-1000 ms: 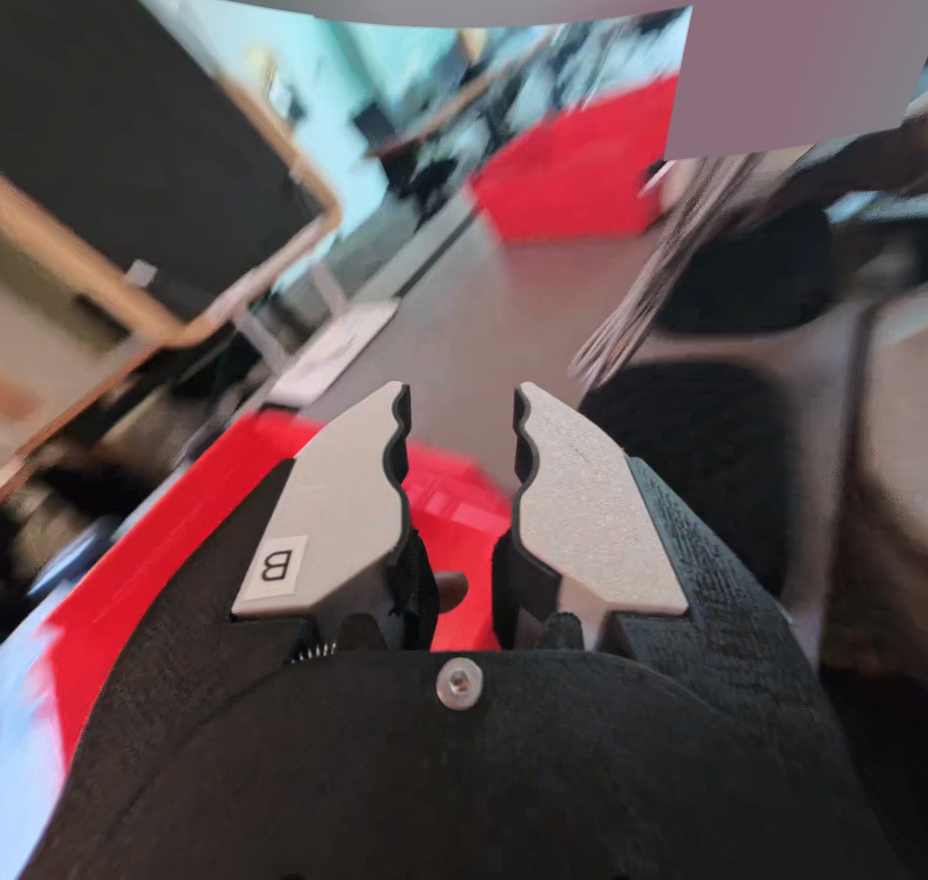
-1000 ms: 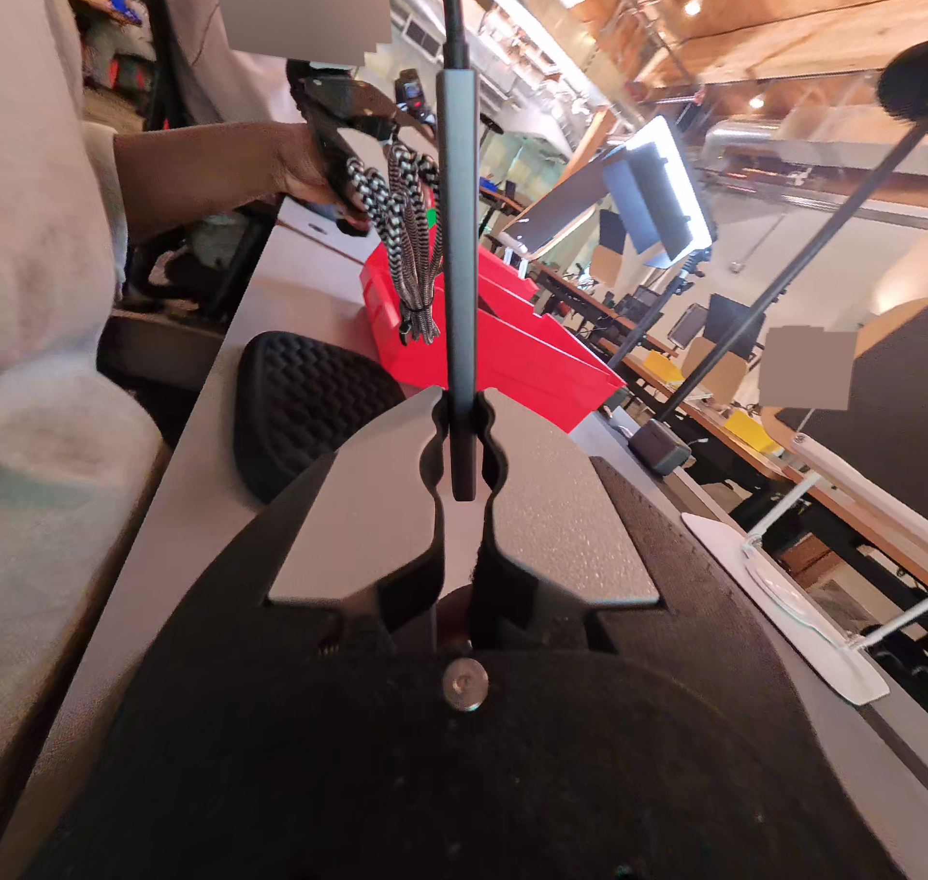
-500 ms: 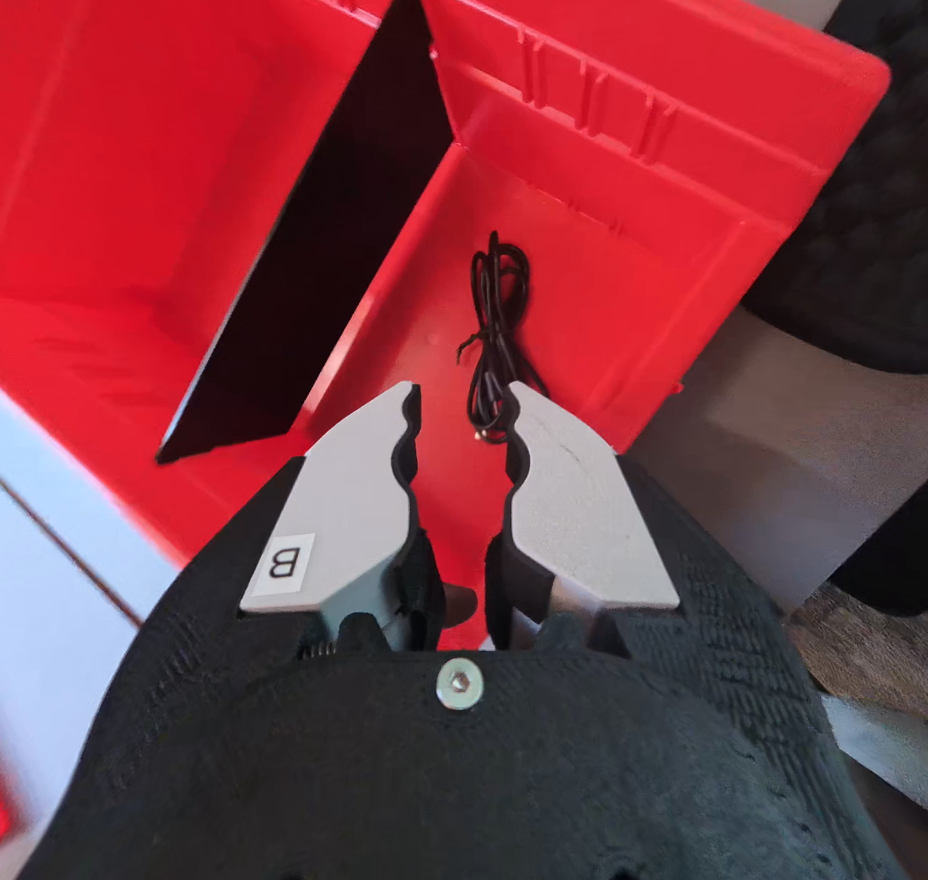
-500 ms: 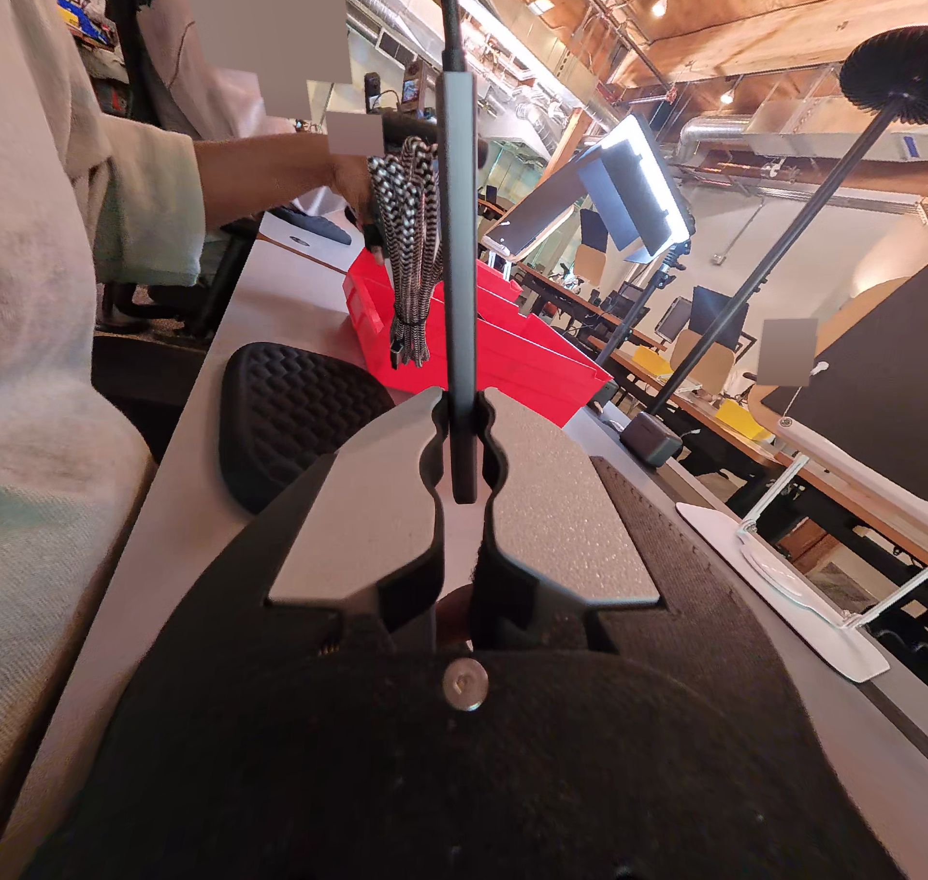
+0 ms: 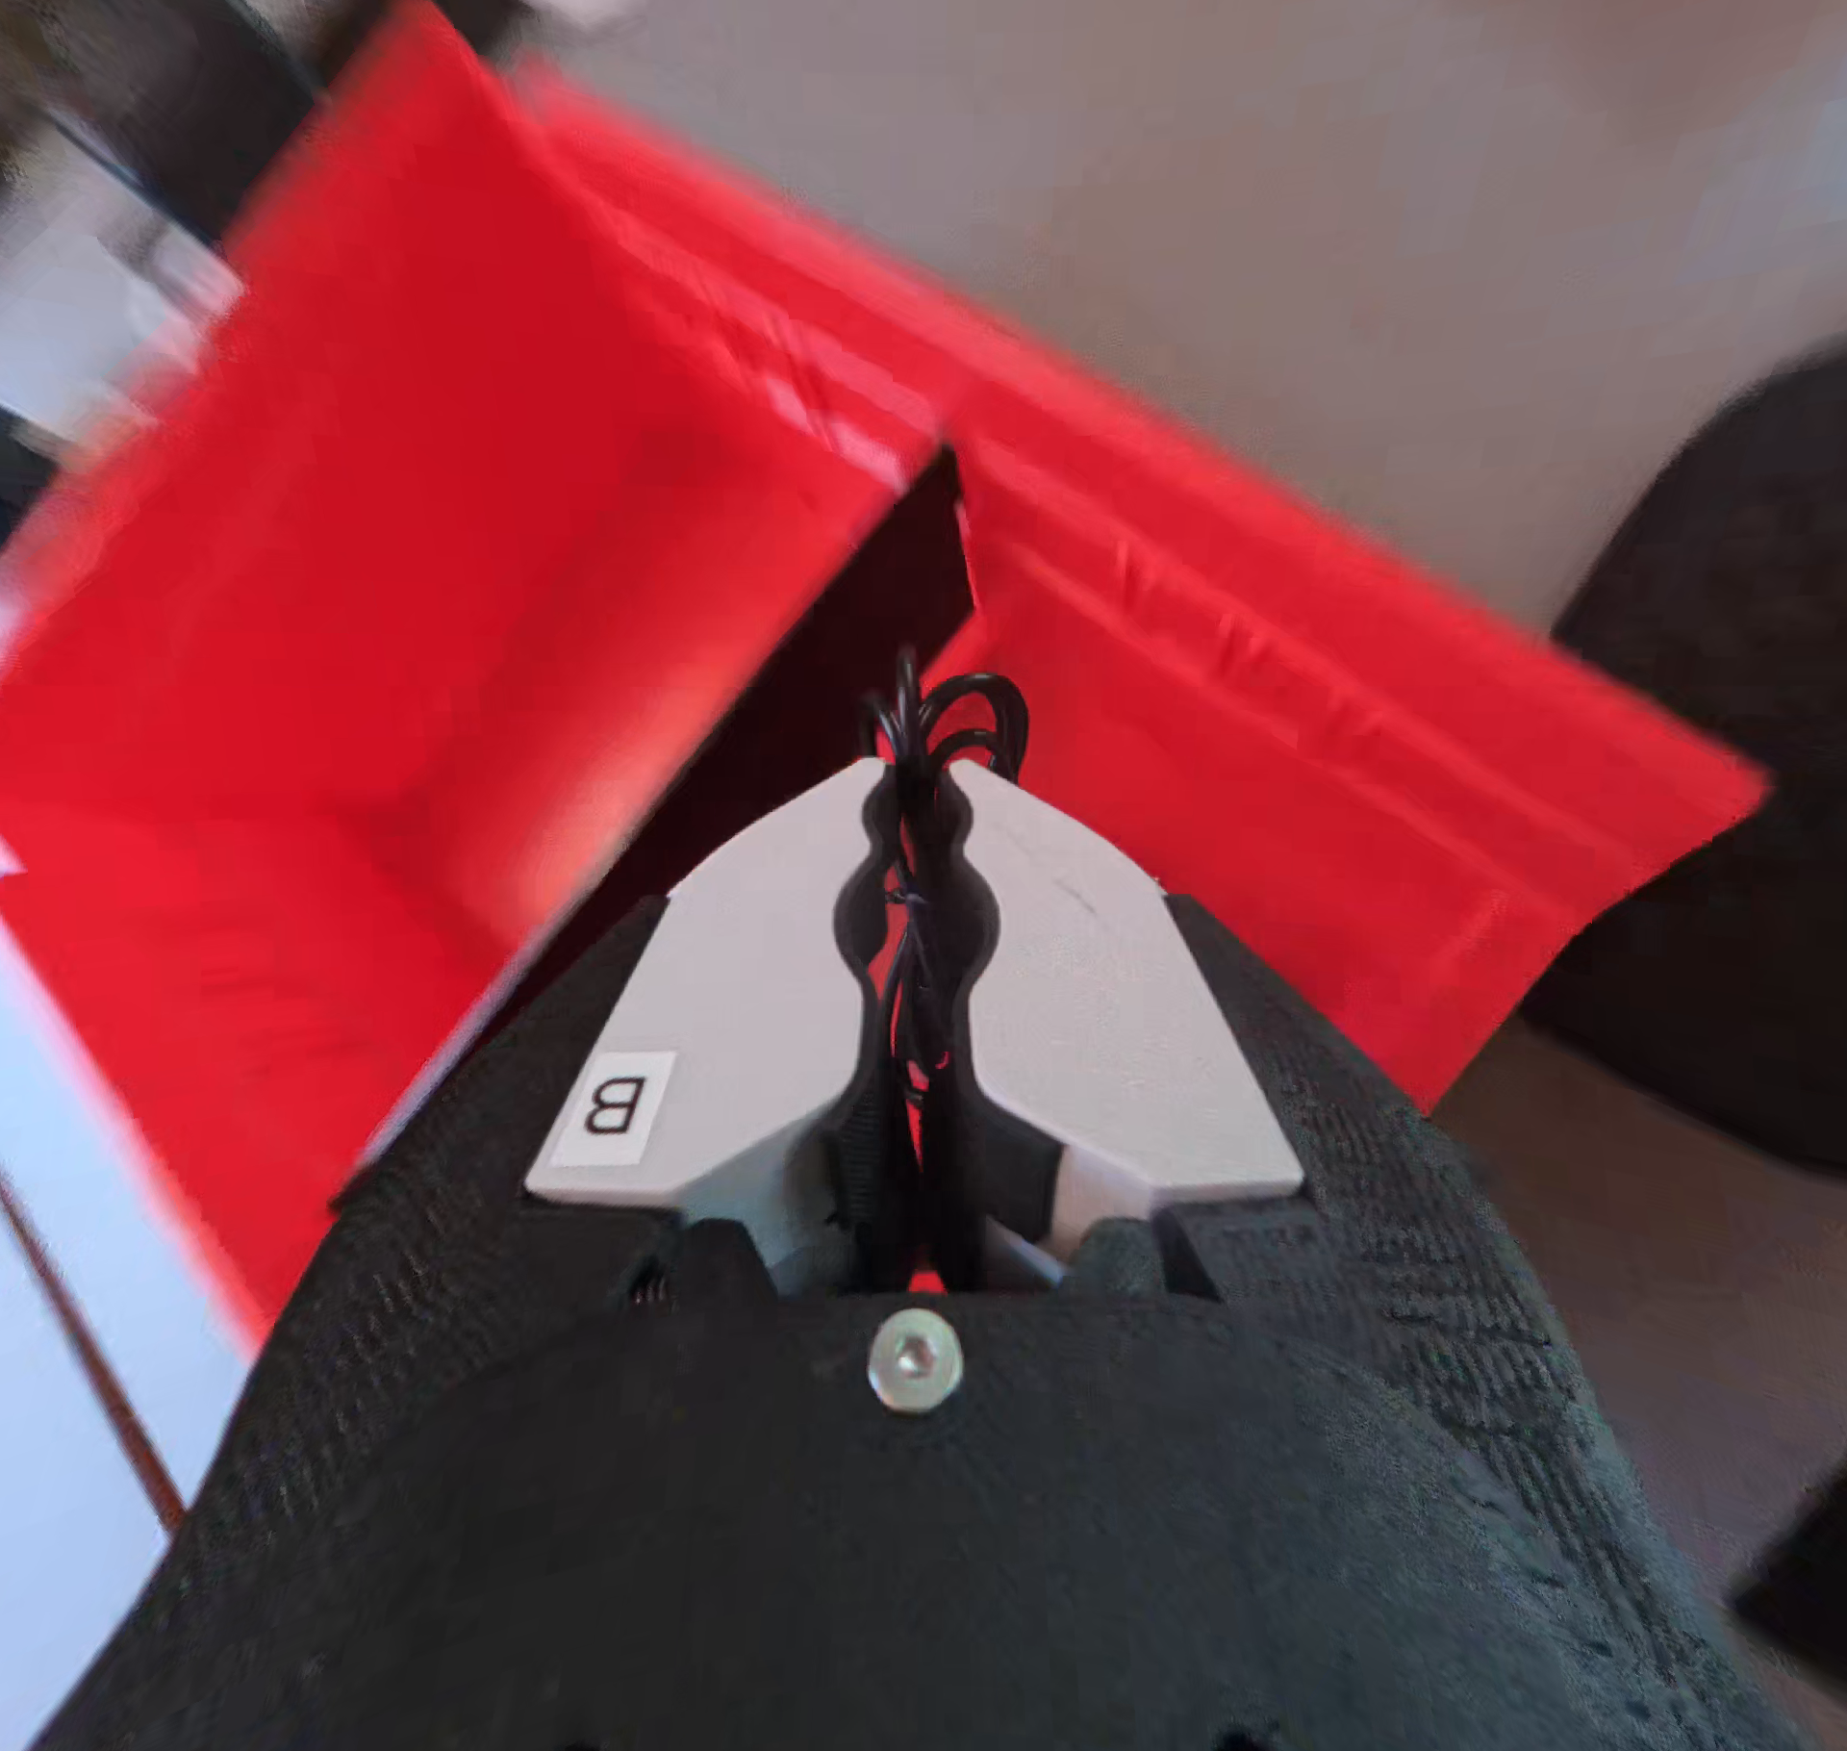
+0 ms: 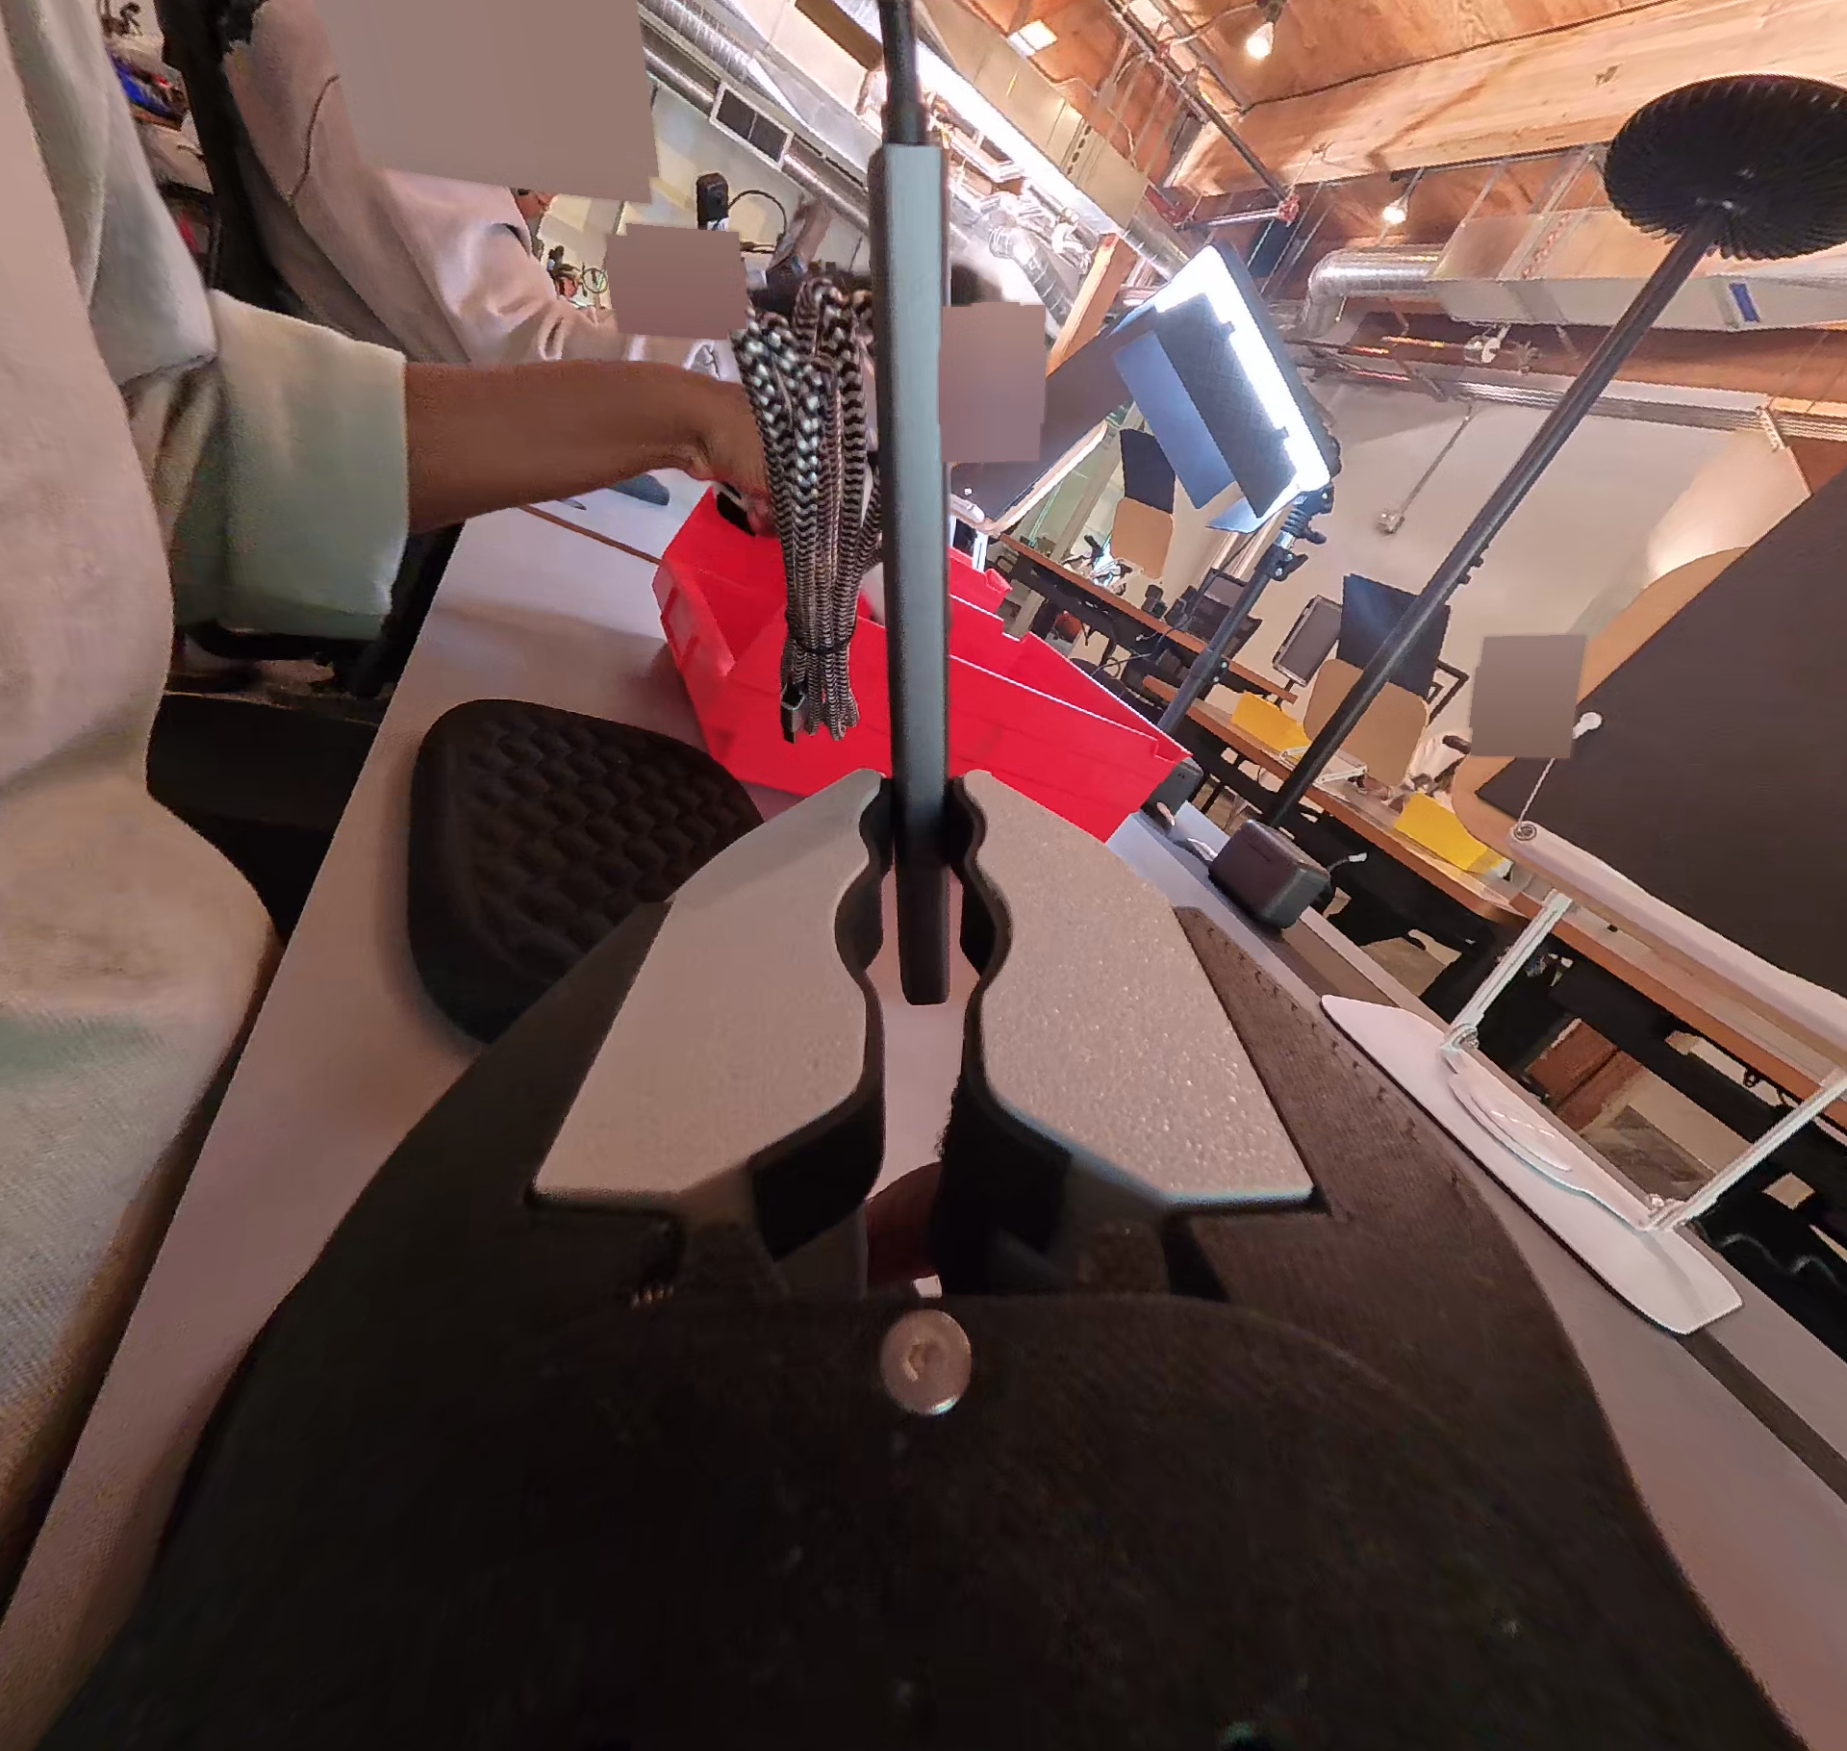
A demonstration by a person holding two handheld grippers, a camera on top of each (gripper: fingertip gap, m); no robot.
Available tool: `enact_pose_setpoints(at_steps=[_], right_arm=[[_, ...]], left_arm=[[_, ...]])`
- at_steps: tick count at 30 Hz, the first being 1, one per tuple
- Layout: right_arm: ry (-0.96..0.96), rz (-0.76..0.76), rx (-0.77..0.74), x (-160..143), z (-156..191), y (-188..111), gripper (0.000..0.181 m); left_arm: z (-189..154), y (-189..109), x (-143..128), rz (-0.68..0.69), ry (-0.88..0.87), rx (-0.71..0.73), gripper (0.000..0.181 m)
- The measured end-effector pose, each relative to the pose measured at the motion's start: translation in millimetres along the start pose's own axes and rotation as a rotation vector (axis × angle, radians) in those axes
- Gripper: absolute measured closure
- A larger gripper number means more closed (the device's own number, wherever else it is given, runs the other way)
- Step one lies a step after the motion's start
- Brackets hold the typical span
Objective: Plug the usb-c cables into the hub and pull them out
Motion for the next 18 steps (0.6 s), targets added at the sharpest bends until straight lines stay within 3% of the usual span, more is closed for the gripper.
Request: enact_pose_setpoints(at_steps=[3,5,7,9,12,14,18], right_arm=[[0.009,-0.007,-0.021,0,-4,-1,0.172],[0.022,-0.021,-0.044,1,-7,-4,0.172],[0.037,-0.039,-0.07,3,-12,-8,0.172],[0.046,-0.061,-0.088,5,-15,-12,0.172],[0.054,-0.079,-0.1,7,-17,-14,0.172],[0.049,-0.079,-0.096,8,-17,-14,0.172],[0.036,-0.072,-0.094,8,-15,-12,0.172]], left_arm=[[-10,-64,63,-0.573,-0.014,0.106,0.176],[-46,-108,94,-0.93,-0.036,0.039,0.176],[-91,-130,105,-1.141,-0.084,-0.066,0.177],[-127,-126,100,-1.19,-0.142,-0.081,0.177],[-157,-92,65,-1.078,-0.211,0.048,0.177],[-165,-69,31,-0.932,-0.193,0.125,0.177],[-163,-74,-3,-0.766,-0.049,0.205,0.177]])
Point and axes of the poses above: each gripper's, where its closed fingertips meet, y out along the fingers, x out of its top, z = x × y across the jaws, the point moved 3 cm from there along -y, back along the fingers, and after that the axes turned 12 degrees about x, right-handed, at the moved point
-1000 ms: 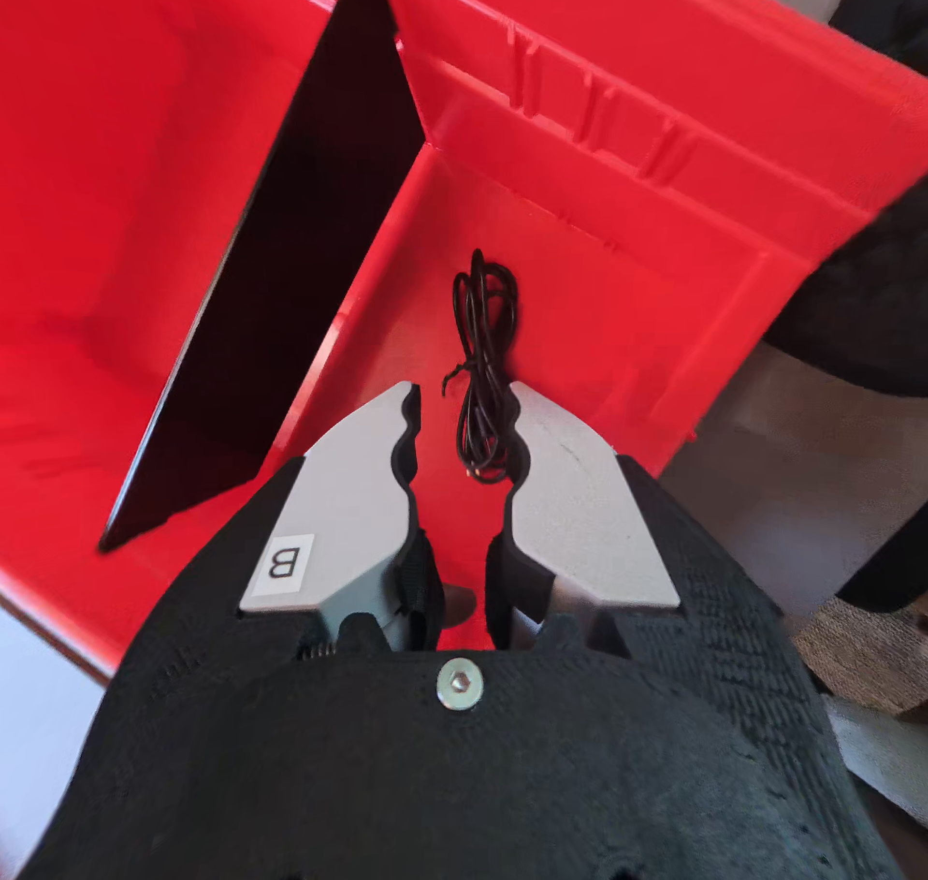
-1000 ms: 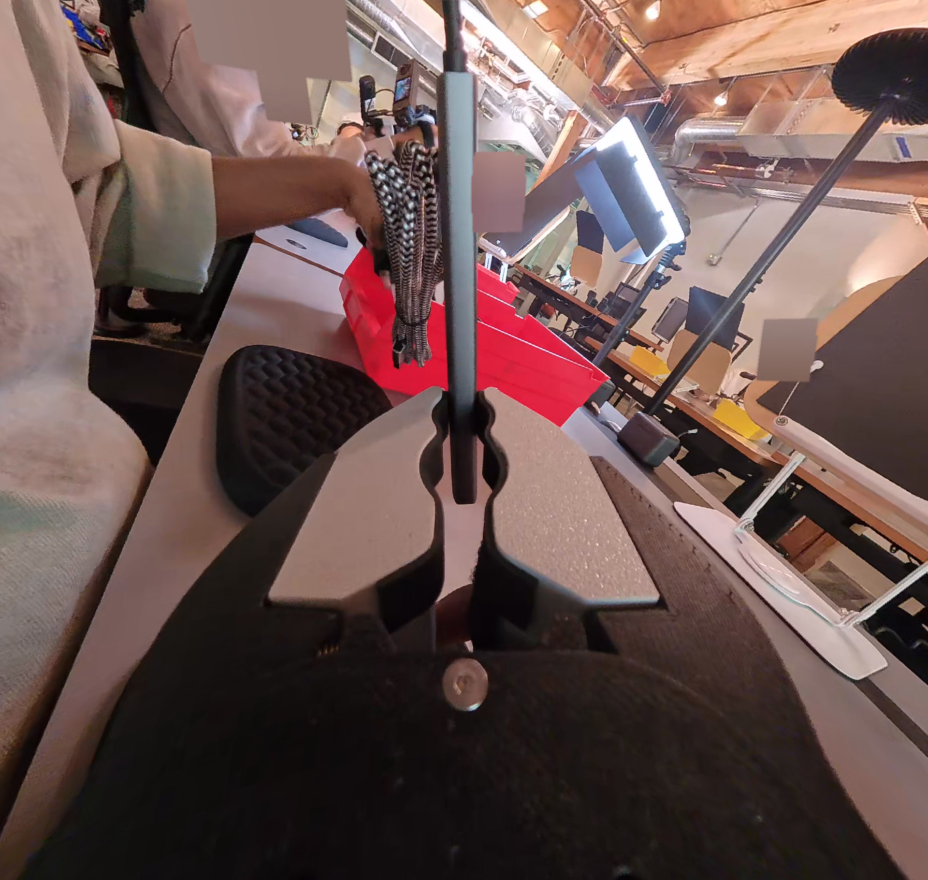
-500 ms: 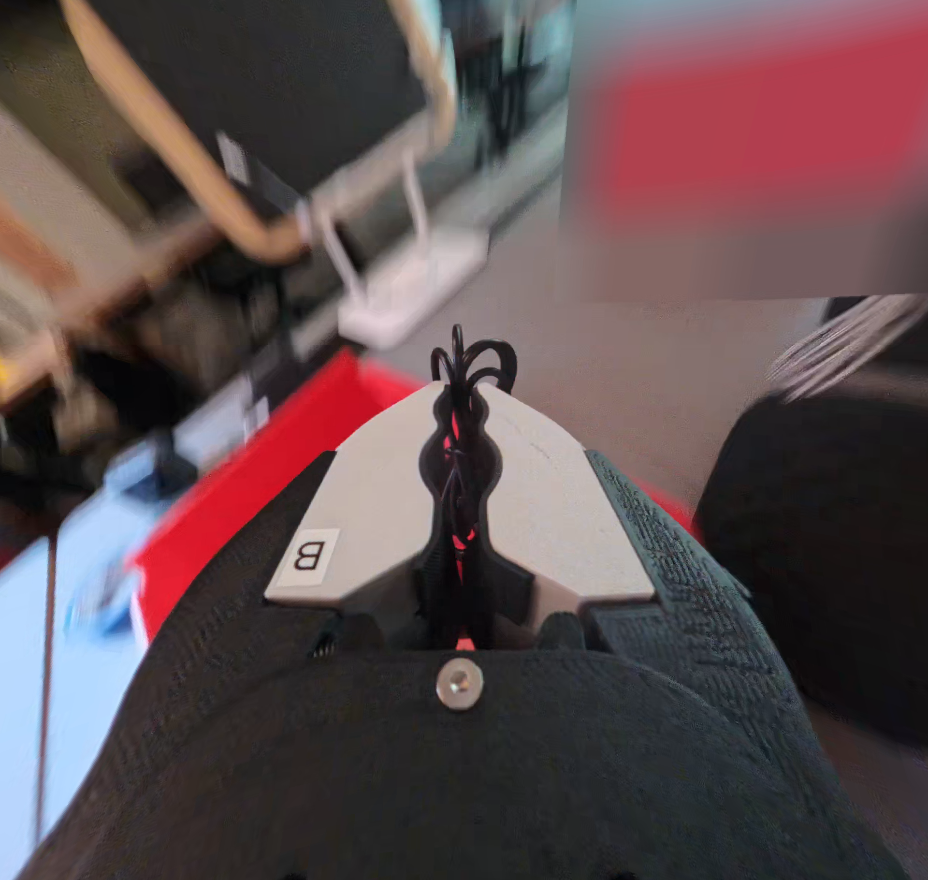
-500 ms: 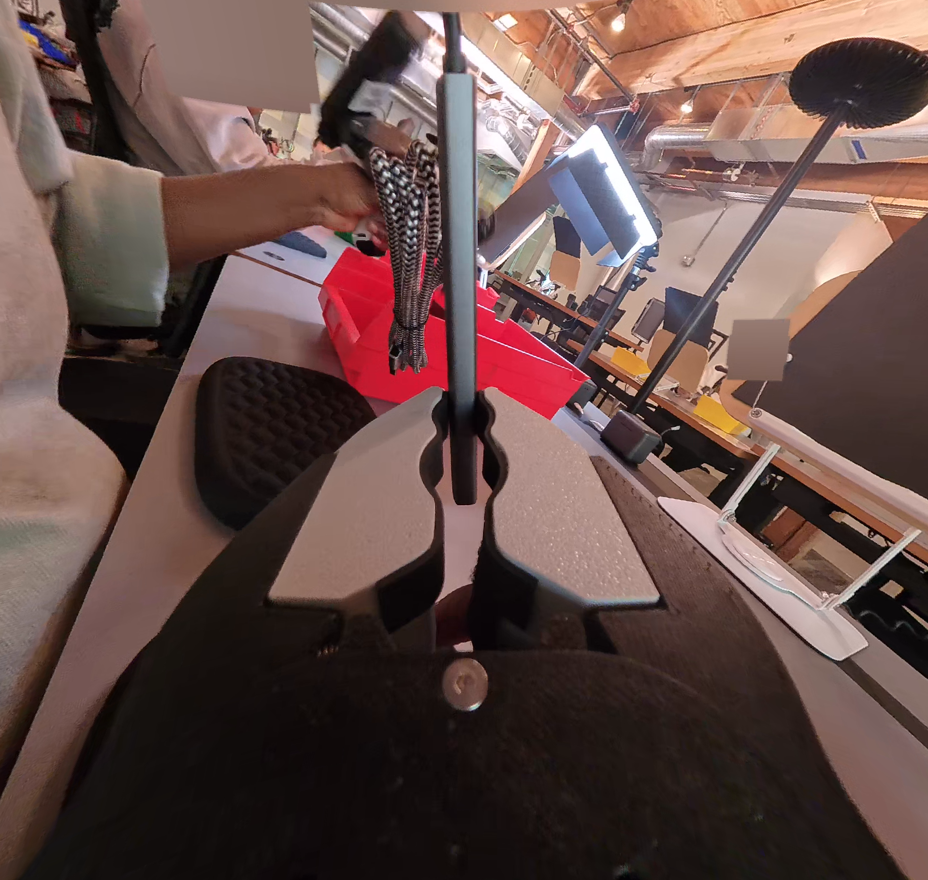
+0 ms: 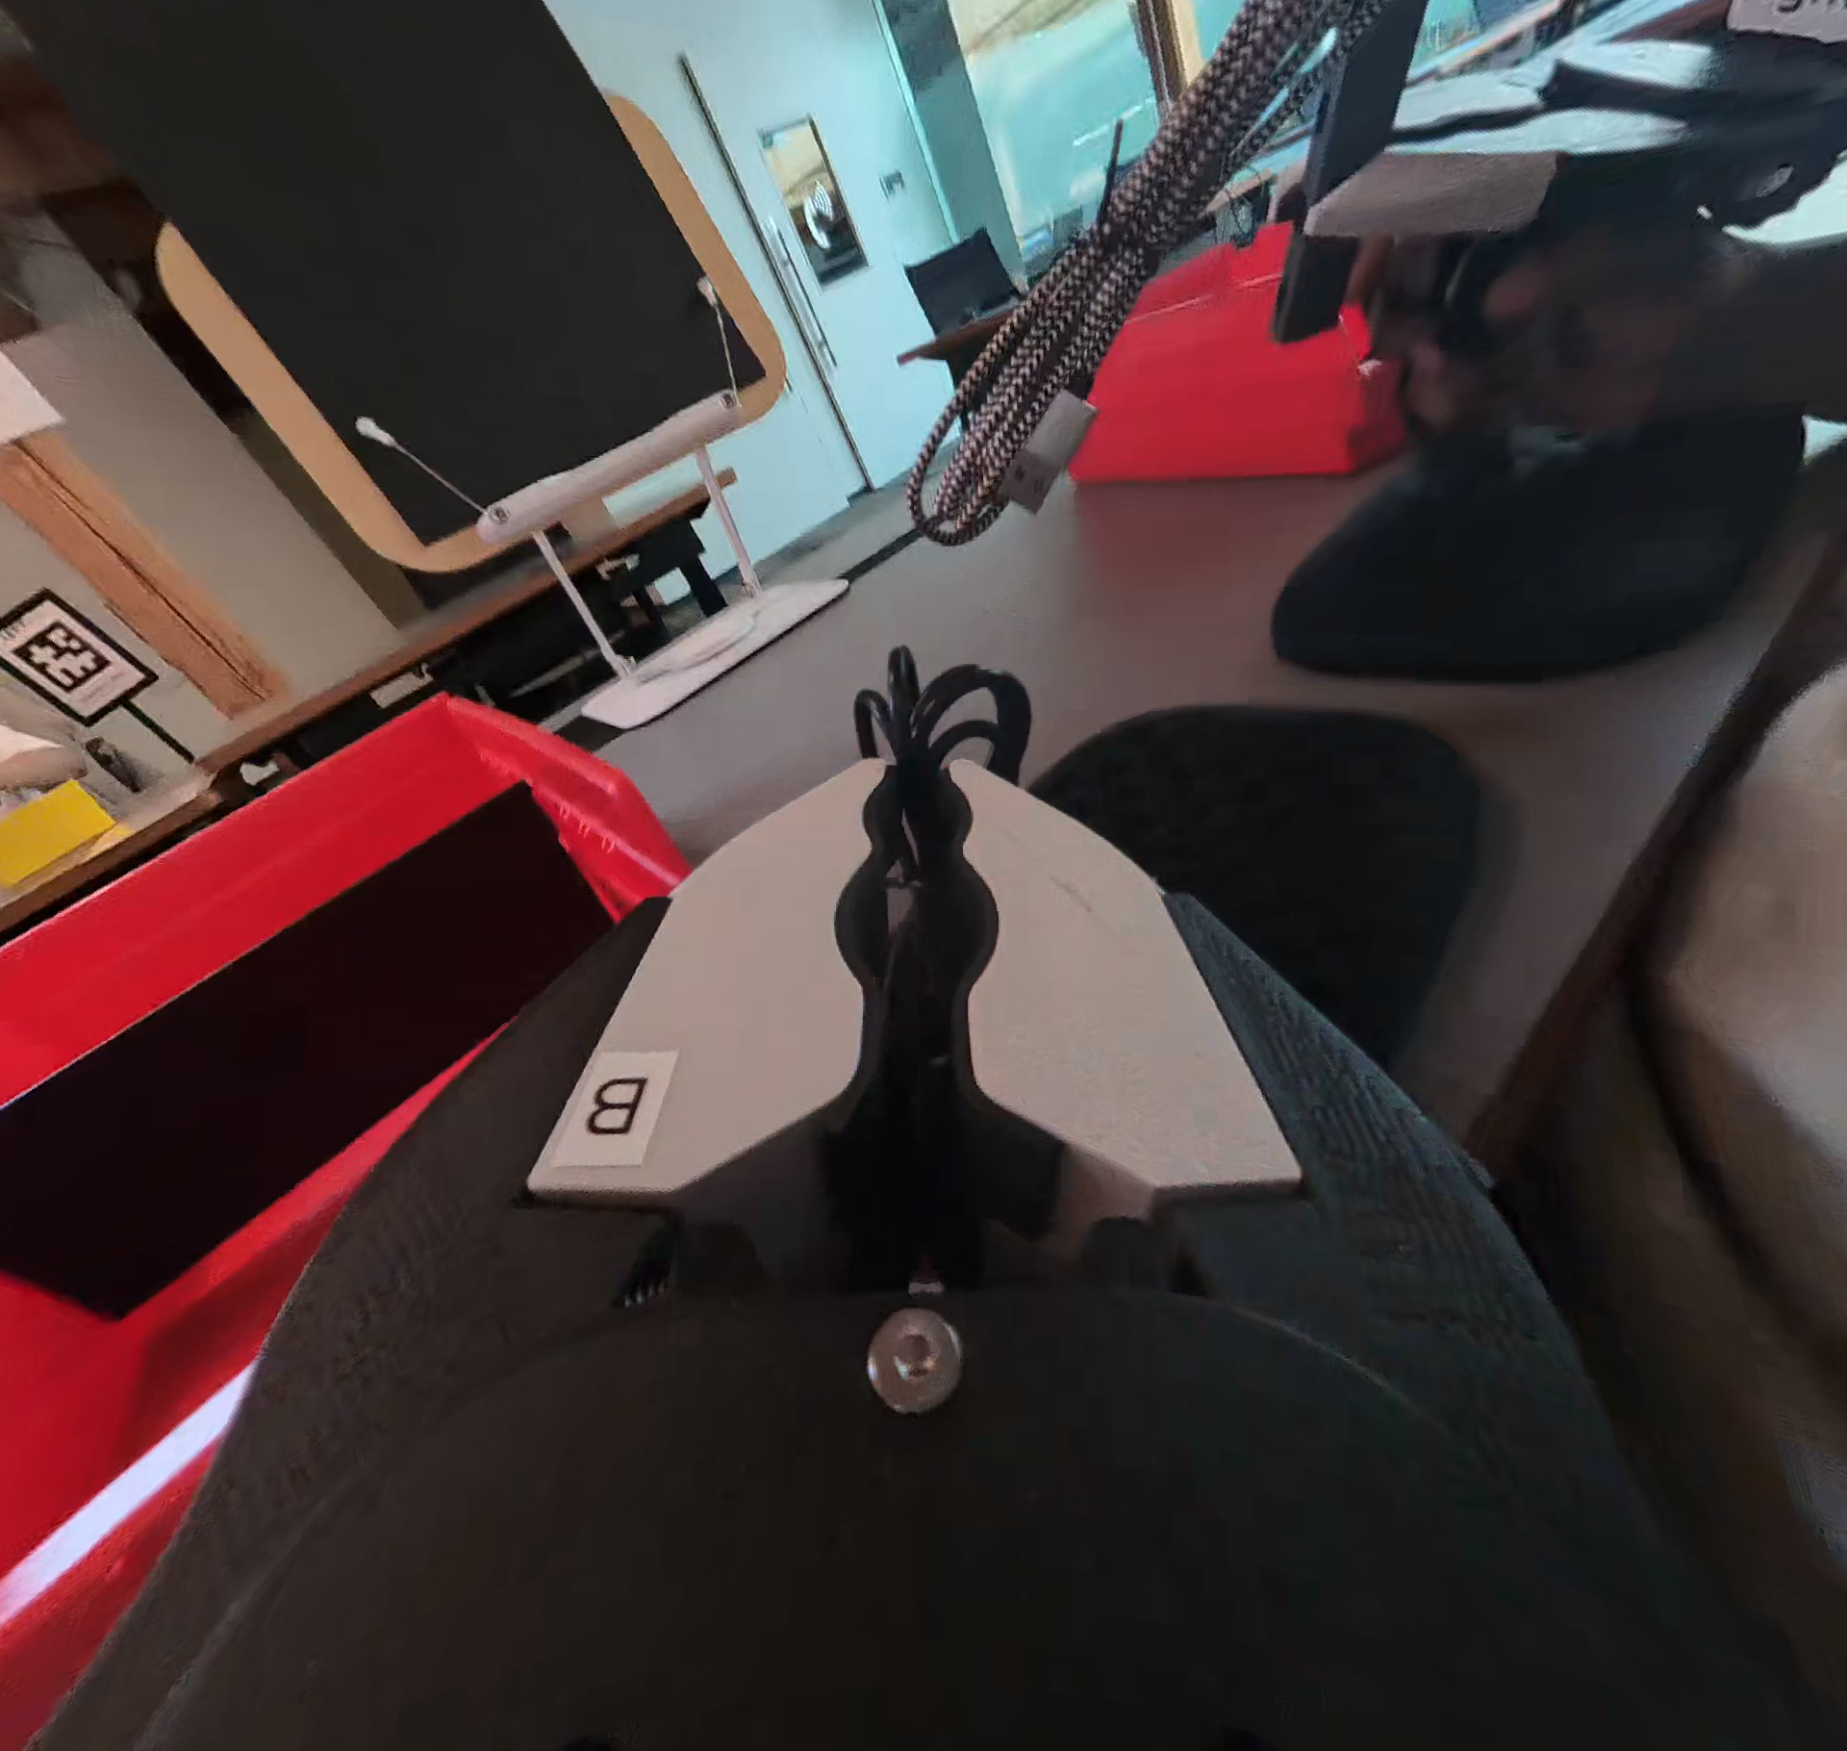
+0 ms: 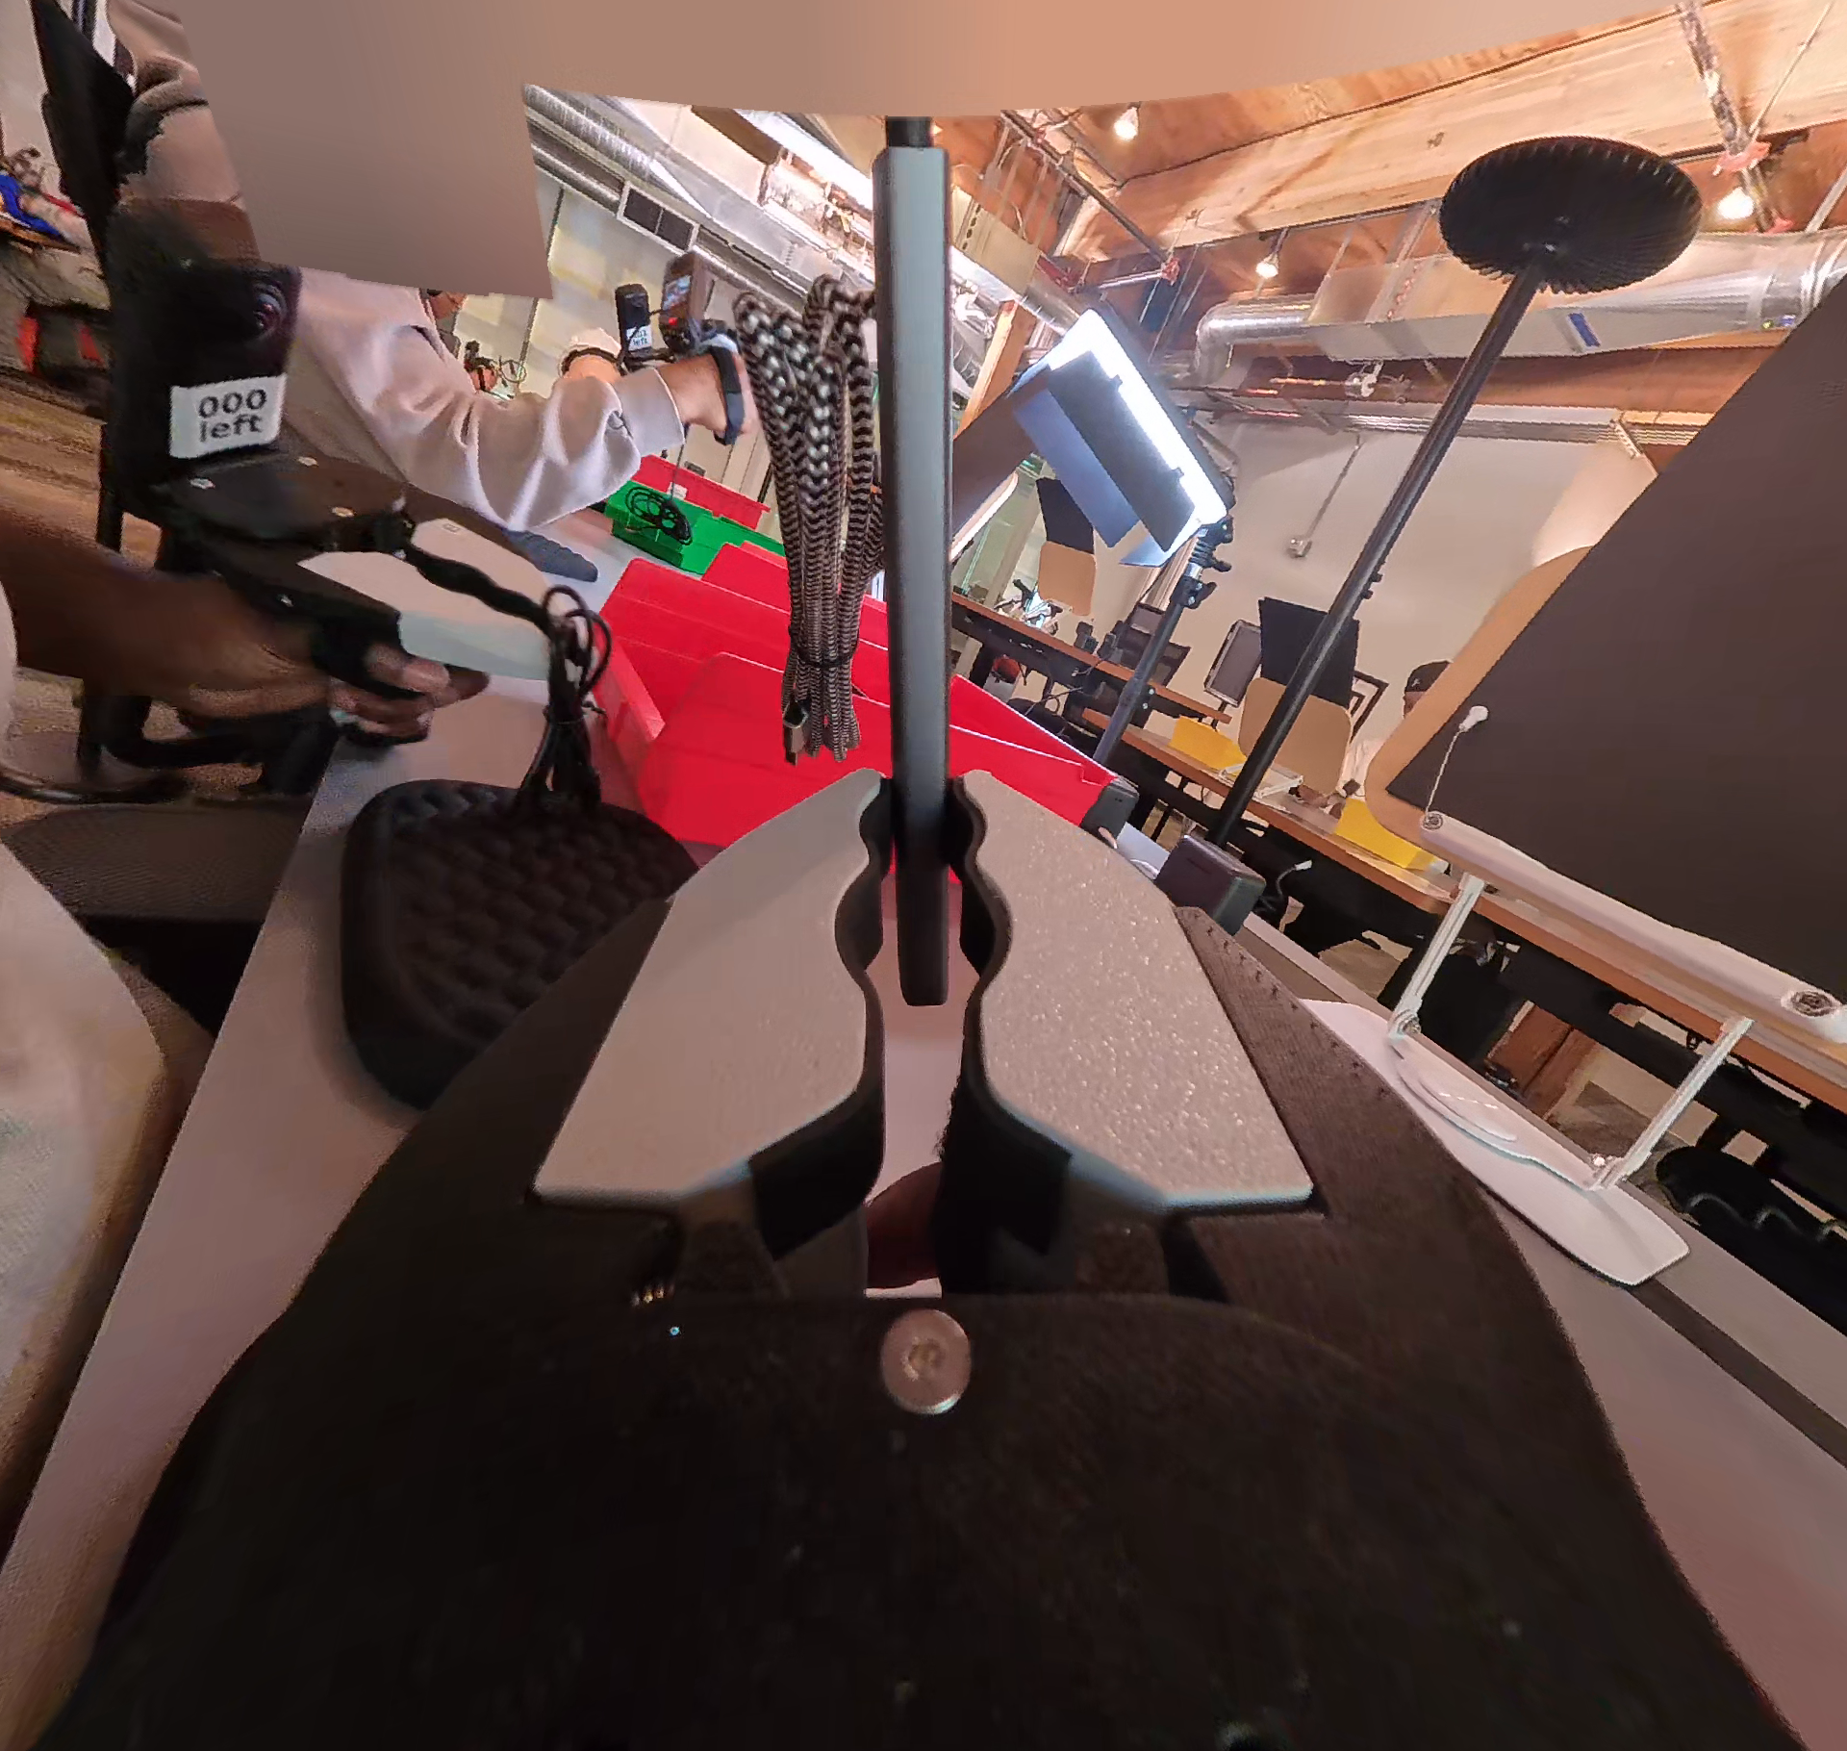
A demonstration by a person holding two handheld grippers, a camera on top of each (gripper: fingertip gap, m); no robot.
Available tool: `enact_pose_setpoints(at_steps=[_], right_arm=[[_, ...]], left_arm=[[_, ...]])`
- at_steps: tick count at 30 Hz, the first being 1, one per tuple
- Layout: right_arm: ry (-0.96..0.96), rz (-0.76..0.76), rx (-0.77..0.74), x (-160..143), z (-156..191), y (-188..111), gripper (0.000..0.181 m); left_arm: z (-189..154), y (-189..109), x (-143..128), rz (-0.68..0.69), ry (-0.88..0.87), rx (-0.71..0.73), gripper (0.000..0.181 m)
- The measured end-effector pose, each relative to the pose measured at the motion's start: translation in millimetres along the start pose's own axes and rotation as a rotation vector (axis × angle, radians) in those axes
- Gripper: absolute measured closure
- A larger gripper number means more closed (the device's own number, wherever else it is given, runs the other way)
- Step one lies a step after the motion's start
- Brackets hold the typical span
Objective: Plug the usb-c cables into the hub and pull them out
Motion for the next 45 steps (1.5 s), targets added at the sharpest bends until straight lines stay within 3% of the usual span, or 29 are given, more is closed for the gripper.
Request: enact_pose_setpoints(at_steps=[9,12,15,18,24,26,31,37,38,41,45], right_arm=[[-0.008,-0.004,-0.012,1,-1,0,0.172],[-0.015,-0.003,-0.017,2,-1,0,0.172],[-0.021,-0.006,-0.024,3,-2,0,0.172],[-0.022,-0.007,-0.032,3,-3,-1,0.172],[-0.03,0.0,-0.031,2,-2,0,0.172],[-0.033,0.005,-0.029,2,-2,0,0.172],[-0.032,0.002,-0.03,2,-2,-1,0.172],[-0.03,0.001,-0.035,2,-3,-3,0.172],[-0.029,0.001,-0.036,2,-3,-3,0.172],[-0.023,-0.001,-0.034,1,-4,-3,0.172],[-0.027,-0.001,-0.03,1,-3,-2,0.172]], left_arm=[[5,-34,-16,0.261,-0.091,-0.085,0.177],[14,-37,-23,0.354,-0.026,-0.135,0.176],[15,-39,-29,0.464,-0.29,-0.264,0.176],[14,-48,-41,0.525,-0.354,-0.349,0.177],[4,-53,-53,0.547,-0.212,-0.423,0.177],[-1,-61,-72,0.671,-0.143,-0.481,0.18],[-2,-35,-47,0.45,-0.085,-0.37,0.18],[-22,1,-49,0.607,-0.014,-0.464,0.174],[-18,2,-45,0.608,-0.026,-0.466,0.154],[-9,-7,-36,0.661,-0.045,-0.477,0.13],[-14,-1,6,0.458,-0.063,-0.38,0.131]])
Point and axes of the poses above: each gripper's, where its closed fingertips meet, y out along the fingers, x out of its top, z = x × y across the jaws, the point moved 3 cm from there along -y, back along the fingers, and after that the axes turned 12 degrees about x, right-handed, at the moved point
